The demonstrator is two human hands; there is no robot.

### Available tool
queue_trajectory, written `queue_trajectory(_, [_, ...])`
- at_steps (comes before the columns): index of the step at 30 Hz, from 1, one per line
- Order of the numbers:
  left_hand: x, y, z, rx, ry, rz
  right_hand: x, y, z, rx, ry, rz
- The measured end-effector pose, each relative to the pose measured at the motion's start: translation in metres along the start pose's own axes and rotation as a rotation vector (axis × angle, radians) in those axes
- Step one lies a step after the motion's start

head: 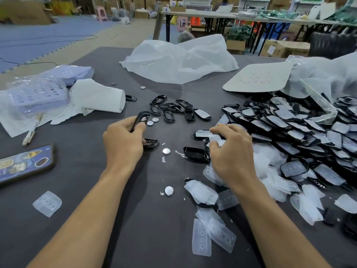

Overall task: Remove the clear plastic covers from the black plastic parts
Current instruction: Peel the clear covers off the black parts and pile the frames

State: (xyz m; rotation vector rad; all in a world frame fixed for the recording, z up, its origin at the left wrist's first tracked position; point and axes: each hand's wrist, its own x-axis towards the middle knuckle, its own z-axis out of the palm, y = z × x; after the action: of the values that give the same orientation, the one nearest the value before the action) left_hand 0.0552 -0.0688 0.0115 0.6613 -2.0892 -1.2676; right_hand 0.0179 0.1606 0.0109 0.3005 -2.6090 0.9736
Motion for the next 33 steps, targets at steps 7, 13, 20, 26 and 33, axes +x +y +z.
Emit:
queue_trajectory(7, [0.006, -0.009, -0.007, 0.061, -0.020, -0.009, 0.061, -0.014, 0.019, -0.088, -0.235, 0.040])
queue_trajectory(13, [0.012, -0.007, -0.006, -0.204, -0.004, -0.246, 0.115, -0.014, 0.030, -0.231, -0.338, 0.044])
queue_trajectory(20, [0.020, -0.018, -0.005, -0.302, 0.015, -0.249, 0.160, -0.008, 0.001, -0.358, -0.366, 0.010])
queue_trajectory(26, [0.016, -0.015, -0.002, -0.219, 0.011, -0.185, 0.148, 0.001, -0.042, -0.492, -0.560, -0.061])
queue_trajectory(33, [0.007, -0.009, -0.001, -0.096, -0.040, -0.138, 0.109, 0.010, -0.037, -0.611, -0.562, -0.127])
